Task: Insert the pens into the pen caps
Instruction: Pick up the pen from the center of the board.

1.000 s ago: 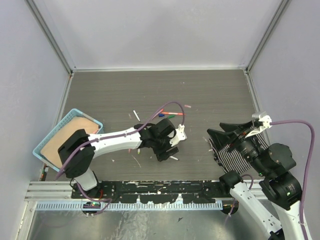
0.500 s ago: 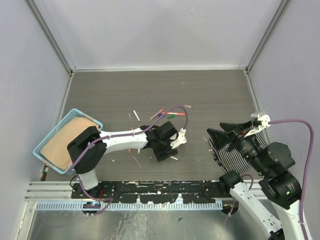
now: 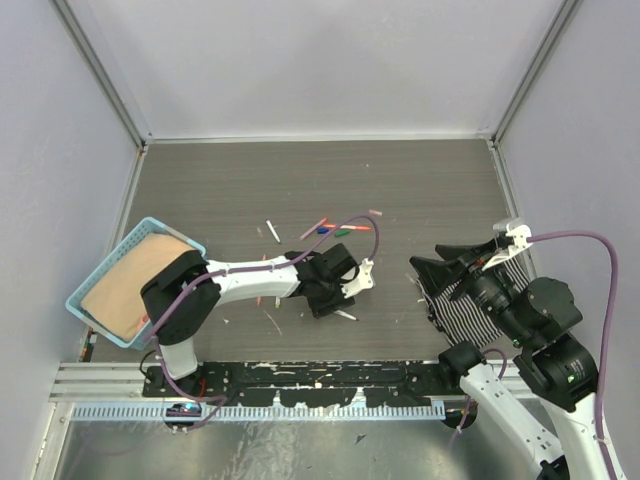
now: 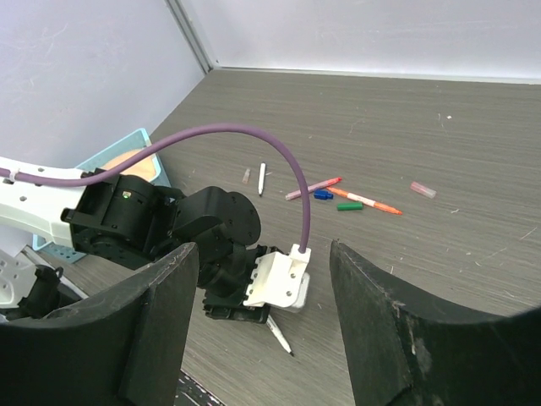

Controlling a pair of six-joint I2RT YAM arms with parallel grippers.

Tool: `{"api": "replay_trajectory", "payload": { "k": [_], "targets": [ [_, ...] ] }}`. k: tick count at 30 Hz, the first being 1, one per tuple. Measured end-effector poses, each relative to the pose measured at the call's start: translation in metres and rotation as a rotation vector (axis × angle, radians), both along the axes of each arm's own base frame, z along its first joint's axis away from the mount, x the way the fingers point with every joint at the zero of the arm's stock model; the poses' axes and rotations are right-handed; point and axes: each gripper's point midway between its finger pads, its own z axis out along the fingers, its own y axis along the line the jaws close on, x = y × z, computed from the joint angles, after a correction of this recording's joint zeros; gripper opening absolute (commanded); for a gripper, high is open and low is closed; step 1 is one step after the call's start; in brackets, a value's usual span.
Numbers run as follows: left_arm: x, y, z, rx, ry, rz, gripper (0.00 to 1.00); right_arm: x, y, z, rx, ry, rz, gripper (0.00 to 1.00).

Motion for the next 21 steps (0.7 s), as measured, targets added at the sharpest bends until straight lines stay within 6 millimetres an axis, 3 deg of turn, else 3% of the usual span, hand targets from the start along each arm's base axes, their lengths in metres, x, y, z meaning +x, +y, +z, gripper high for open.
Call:
{"api": "replay_trajectory", "payload": {
  "k": [9, 21],
  "targets": [
    [0.001, 0.000, -0.001, 0.005, -0.006, 0.001, 0.34, 0.001, 0.000, -0.001, -0.004, 0.004, 0.000, 0.68],
    [0.010, 0.006, -0.001, 0.021, -0.041, 0.113, 0.23, 0.003, -0.002, -0.001, -0.001, 0.007, -0.016, 0.68]
  ]
}}
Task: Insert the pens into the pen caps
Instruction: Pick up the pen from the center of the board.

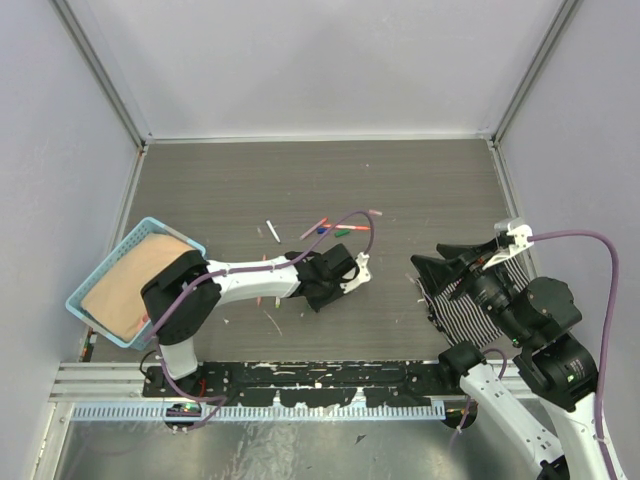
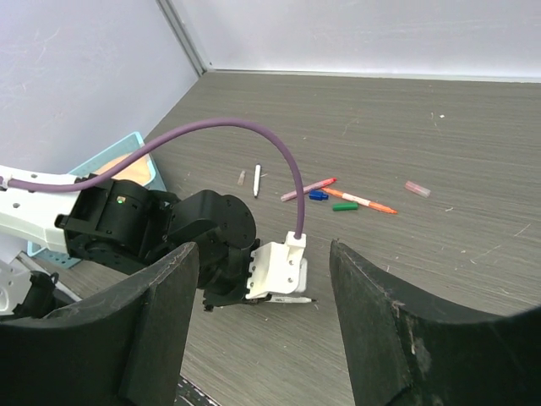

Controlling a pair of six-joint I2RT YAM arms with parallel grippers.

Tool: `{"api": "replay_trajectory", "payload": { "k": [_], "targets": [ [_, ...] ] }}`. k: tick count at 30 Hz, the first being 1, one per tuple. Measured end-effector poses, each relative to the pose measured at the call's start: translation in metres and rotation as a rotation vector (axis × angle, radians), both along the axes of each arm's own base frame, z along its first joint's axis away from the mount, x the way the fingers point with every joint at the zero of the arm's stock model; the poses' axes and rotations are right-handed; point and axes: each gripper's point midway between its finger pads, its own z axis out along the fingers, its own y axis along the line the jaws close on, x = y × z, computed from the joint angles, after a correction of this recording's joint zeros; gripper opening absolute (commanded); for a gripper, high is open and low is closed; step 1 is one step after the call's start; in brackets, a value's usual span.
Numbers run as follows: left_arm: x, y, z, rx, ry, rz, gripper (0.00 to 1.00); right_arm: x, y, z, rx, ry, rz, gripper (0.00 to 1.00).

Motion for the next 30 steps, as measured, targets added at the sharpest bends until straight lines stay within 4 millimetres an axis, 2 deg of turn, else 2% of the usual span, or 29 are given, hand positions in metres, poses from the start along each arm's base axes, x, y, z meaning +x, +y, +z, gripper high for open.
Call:
{"api": "replay_trajectory", "payload": {
  "k": [4, 8, 13, 20, 30],
  "targets": [
    [0.006, 0.006, 0.000, 0.013, -0.028, 0.083, 0.24, 0.003, -0.004, 0.000, 0.006, 0.005, -0.033, 0.68],
    [0.010, 0.012, 0.001, 0.020, -0.050, 0.163, 0.41, 0.007, -0.011, -0.004, 0.009, 0.028, -0.078, 0.67],
    [0.011, 0.016, 0.002, 0.016, -0.059, 0.218, 0.47, 0.008, -0.015, -0.009, 0.009, 0.047, -0.107, 0.68],
    [0.011, 0.017, 0.001, 0.005, -0.062, 0.244, 0.32, 0.012, -0.015, -0.013, 0.002, 0.068, -0.121, 0.67],
    [0.012, 0.017, 0.000, -0.001, -0.070, 0.249, 0.20, 0.020, -0.020, -0.022, 0.030, 0.116, -0.179, 0.68]
  ]
}}
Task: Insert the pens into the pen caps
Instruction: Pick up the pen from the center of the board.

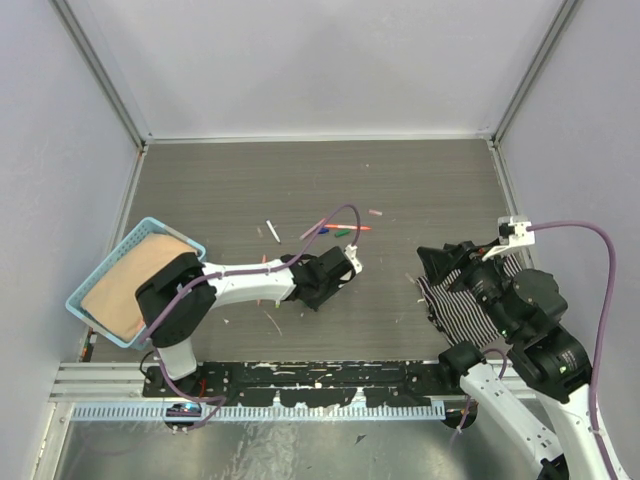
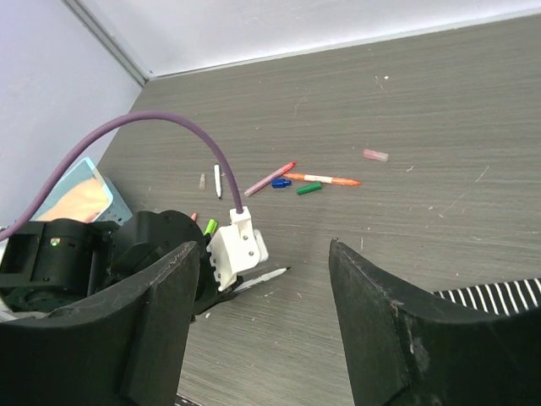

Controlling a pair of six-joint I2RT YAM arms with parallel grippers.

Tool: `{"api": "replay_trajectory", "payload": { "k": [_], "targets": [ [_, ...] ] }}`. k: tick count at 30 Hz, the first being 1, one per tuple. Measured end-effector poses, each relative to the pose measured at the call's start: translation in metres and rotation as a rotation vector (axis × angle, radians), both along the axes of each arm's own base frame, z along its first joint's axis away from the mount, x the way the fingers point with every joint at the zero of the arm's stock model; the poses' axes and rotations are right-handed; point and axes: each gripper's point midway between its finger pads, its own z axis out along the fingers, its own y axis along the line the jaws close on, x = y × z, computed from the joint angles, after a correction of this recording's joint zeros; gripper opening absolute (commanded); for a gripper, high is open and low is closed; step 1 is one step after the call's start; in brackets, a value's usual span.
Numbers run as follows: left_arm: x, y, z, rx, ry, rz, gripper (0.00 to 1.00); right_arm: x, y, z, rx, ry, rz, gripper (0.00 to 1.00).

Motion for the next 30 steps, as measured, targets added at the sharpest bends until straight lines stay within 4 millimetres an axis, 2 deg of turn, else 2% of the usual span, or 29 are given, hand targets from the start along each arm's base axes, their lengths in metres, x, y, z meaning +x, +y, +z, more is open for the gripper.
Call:
{"api": "replay_trajectory", "payload": {
  "k": [10, 19, 22, 30],
  "targets": [
    [-0.006, 0.012, 0.007, -0.017, -0.010, 0.020, 0.13, 0.013, 0.001, -0.037, 0.100, 0.140, -0.089, 0.70],
    [-0.012, 0.003, 0.049, -0.197, -0.026, 0.062, 0.09, 0.031, 0.018, -0.079, 0.160, 0.282, -0.108, 0.73],
    [-0.015, 0.000, 0.060, -0.251, -0.022, 0.084, 0.11, 0.036, 0.024, -0.091, 0.180, 0.317, -0.107, 0.71],
    [-0.027, -0.009, 0.088, -0.413, 0.018, 0.136, 0.12, 0.049, 0.056, -0.127, 0.281, 0.406, -0.029, 0.67]
  ]
}}
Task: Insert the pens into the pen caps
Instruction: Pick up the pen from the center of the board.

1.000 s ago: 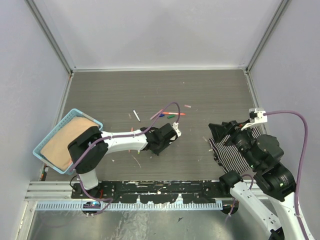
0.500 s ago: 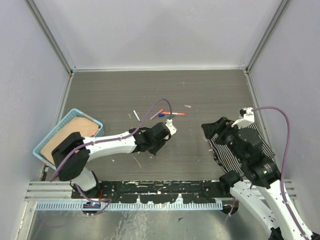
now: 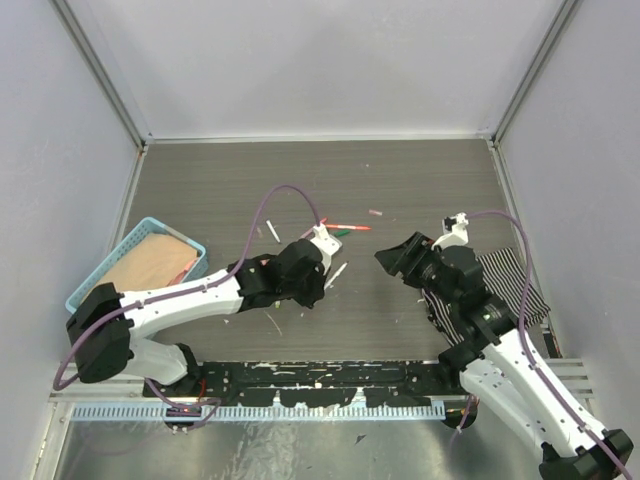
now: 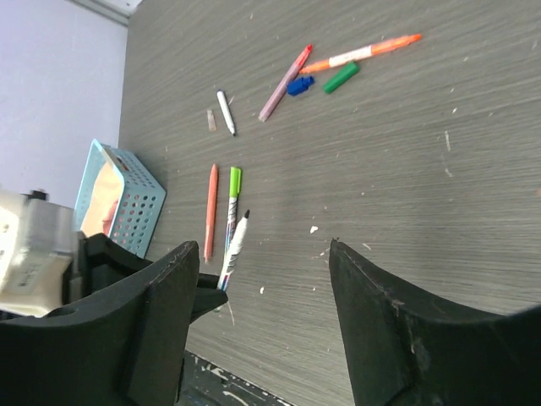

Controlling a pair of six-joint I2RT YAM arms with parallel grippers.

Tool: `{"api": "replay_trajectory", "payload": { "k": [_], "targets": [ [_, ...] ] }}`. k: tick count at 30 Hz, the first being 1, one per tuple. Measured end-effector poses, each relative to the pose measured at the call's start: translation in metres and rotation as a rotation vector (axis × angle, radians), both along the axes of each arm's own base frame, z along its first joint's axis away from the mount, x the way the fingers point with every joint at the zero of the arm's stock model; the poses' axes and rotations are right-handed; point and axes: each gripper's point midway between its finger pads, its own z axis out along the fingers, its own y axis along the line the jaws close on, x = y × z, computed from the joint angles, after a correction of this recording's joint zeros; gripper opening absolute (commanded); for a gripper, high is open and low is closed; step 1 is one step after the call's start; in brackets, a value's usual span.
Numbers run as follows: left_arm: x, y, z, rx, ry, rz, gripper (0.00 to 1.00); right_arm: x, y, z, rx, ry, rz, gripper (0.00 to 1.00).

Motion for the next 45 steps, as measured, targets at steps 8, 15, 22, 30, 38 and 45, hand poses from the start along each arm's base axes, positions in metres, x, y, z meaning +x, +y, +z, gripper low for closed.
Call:
{"api": "replay_trajectory", "payload": {
  "k": [8, 15, 22, 30, 38, 45],
  "targets": [
    [-0.009, -0.011, 0.014, -0.129, 0.056, 0.041, 0.12, 0.006, 0.025, -0.015, 0.088, 0.034, 0.047, 0.67],
    [-0.010, -0.014, 0.018, -0.157, 0.070, 0.056, 0.12, -0.008, 0.065, -0.022, 0.103, 0.037, 0.150, 0.60],
    [-0.010, -0.015, 0.023, -0.175, 0.068, 0.062, 0.12, -0.012, 0.093, -0.038, 0.077, 0.064, 0.189, 0.56],
    [-0.010, -0.015, 0.031, -0.201, 0.059, 0.061, 0.11, -0.005, 0.102, -0.049, 0.075, 0.083, 0.171, 0.44],
    [-0.011, -0.012, 0.047, -0.245, 0.037, 0.061, 0.12, -0.001, 0.108, -0.043, 0.102, 0.065, 0.171, 0.32],
    [-0.012, -0.011, 0.043, -0.241, 0.040, 0.061, 0.15, 0.000, 0.116, -0.036, 0.147, 0.055, 0.184, 0.08]
  ]
}}
